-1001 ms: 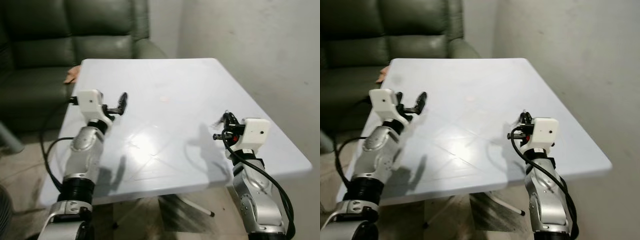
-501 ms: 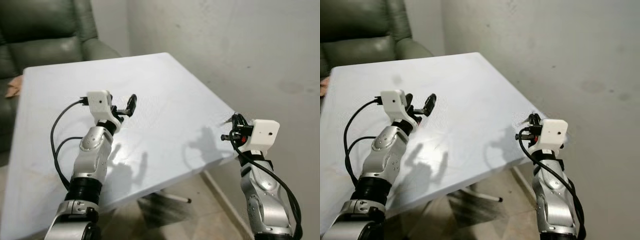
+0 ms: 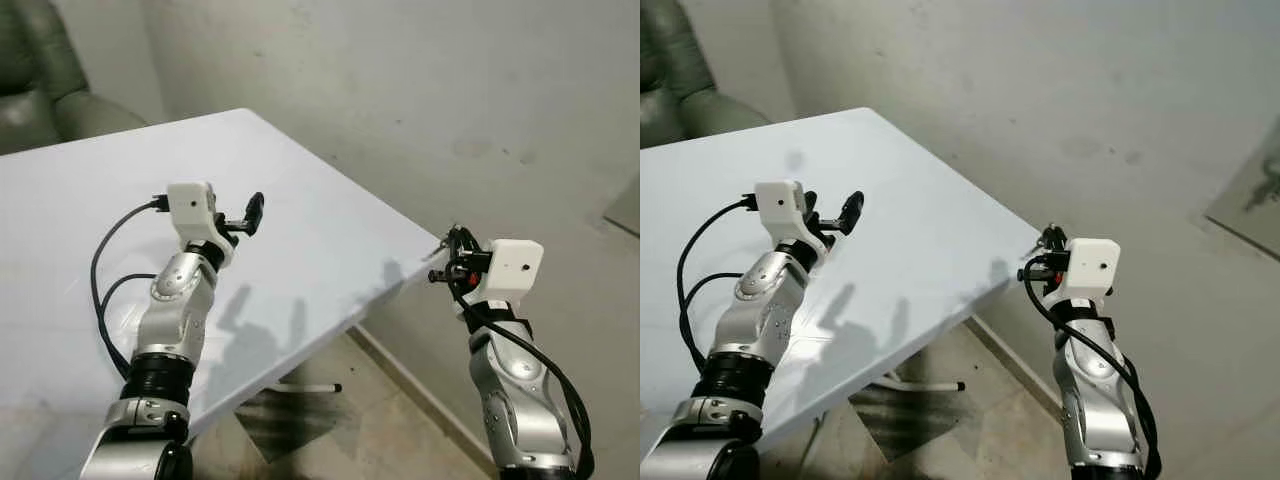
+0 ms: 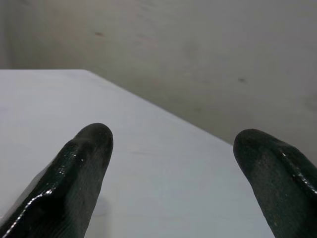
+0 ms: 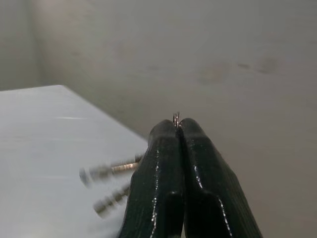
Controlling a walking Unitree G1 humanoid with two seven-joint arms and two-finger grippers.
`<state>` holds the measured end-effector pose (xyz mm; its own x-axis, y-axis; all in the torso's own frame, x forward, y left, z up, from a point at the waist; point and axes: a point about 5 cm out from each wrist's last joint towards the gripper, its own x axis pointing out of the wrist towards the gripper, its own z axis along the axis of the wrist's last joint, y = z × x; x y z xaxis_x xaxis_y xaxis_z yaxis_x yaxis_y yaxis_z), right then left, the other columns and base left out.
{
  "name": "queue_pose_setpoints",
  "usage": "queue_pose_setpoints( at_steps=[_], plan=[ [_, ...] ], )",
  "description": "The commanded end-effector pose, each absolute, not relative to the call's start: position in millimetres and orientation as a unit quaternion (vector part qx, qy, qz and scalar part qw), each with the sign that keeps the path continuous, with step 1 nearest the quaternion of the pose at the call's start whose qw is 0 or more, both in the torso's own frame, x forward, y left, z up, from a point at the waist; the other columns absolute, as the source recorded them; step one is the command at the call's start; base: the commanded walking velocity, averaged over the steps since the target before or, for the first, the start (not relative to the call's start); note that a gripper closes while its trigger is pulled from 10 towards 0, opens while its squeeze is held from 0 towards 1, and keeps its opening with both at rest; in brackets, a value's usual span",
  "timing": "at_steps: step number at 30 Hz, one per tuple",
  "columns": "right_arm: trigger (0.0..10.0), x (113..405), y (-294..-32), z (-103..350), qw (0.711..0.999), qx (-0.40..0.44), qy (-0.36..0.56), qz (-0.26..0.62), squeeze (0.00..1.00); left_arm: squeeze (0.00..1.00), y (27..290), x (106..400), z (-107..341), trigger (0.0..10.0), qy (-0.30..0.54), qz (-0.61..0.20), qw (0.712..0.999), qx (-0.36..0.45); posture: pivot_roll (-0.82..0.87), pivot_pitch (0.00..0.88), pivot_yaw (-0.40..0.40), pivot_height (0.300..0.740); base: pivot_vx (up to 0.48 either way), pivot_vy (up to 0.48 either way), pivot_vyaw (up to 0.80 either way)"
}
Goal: Hang keys on a hook
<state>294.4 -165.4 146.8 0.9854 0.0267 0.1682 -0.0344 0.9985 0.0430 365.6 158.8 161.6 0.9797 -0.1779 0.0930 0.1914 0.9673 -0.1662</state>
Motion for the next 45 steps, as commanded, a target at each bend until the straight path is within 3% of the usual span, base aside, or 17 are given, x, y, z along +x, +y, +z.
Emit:
queue_pose_setpoints(
  at_steps=[1, 20, 45],
  plan=[
    [10.0, 293.9, -171.4, 148.0, 0.996, 0.016, -0.086, 0.007, 0.00, 0.00, 146.6, 366.1, 160.5, 10.0, -0.031, -0.114, 0.989, -0.087, -0.04, 0.000, -0.022, 0.732, 0.000, 0.000, -0.70],
    [10.0, 289.8, -171.5, 147.6, 0.996, 0.019, -0.091, 0.015, 0.00, 0.00, 144.0, 365.2, 160.1, 10.0, -0.027, -0.126, 0.988, -0.090, -0.04, 0.000, -0.021, 0.732, 0.000, 0.000, -0.07],
    [10.0, 290.6, -171.2, 145.0, 0.997, 0.022, -0.078, 0.012, 0.00, 0.00, 144.2, 364.0, 160.5, 10.0, -0.028, -0.129, 0.987, -0.090, -0.04, 0.000, -0.023, 0.732, 0.021, 0.000, -0.62]
  ],
)
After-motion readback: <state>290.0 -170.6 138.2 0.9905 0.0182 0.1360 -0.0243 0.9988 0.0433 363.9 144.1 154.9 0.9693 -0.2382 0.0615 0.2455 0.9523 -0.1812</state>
